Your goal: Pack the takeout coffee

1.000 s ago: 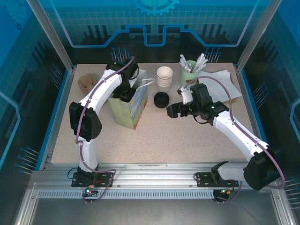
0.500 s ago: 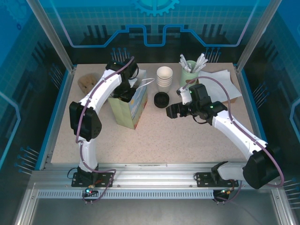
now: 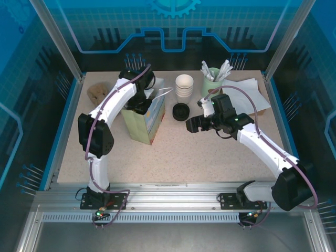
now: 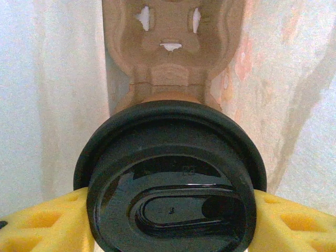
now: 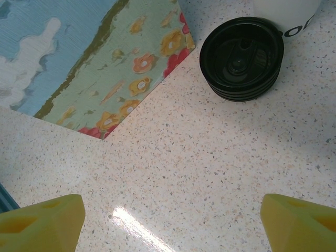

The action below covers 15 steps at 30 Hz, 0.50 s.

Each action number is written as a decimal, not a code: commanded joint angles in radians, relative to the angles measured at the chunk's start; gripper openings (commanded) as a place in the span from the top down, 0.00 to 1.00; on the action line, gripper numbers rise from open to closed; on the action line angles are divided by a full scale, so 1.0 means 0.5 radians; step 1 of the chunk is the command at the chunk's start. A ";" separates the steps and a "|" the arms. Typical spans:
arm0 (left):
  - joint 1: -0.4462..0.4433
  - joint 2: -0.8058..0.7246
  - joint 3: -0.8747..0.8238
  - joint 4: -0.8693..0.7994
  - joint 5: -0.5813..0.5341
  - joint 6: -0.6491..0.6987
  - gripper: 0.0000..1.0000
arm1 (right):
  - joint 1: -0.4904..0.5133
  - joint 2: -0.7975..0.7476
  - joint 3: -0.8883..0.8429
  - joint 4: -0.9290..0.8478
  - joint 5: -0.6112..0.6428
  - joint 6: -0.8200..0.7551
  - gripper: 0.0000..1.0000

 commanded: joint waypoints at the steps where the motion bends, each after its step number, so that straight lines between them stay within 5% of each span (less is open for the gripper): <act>1: 0.024 -0.052 0.060 -0.074 0.048 0.009 0.56 | 0.035 0.014 0.011 -0.025 0.011 -0.033 0.12; 15: 0.024 -0.126 0.068 -0.153 0.076 -0.099 0.57 | 0.043 0.014 -0.015 -0.004 -0.002 -0.021 0.12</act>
